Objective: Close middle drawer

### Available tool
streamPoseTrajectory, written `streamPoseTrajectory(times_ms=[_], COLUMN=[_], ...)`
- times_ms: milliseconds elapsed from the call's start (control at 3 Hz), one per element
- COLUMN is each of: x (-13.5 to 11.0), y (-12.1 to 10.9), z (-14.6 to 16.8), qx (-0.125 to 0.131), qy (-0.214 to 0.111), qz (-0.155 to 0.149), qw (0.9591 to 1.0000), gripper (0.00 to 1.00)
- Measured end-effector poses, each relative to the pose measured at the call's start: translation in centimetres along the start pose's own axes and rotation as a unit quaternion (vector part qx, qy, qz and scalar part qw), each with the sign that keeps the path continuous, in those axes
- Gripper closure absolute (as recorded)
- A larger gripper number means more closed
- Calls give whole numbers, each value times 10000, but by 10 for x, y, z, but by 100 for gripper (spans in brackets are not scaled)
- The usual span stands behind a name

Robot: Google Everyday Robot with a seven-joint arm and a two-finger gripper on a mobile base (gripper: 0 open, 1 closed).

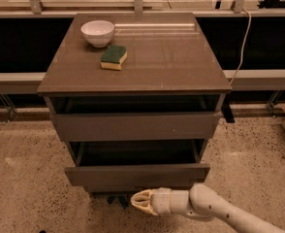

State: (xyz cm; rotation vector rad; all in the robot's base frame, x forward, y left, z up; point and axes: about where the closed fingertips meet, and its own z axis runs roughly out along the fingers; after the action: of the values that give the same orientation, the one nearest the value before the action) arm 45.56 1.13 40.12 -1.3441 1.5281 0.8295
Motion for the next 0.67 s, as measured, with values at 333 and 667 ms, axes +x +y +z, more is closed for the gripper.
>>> streamPoseTrajectory(times_ms=[333,667], x=[-6,-5], y=[-20,-62], z=[34,63], qx=[74,310], qy=[-617,-881], qz=[-218,-381], qw=[9978,9949], gripper=[100,100])
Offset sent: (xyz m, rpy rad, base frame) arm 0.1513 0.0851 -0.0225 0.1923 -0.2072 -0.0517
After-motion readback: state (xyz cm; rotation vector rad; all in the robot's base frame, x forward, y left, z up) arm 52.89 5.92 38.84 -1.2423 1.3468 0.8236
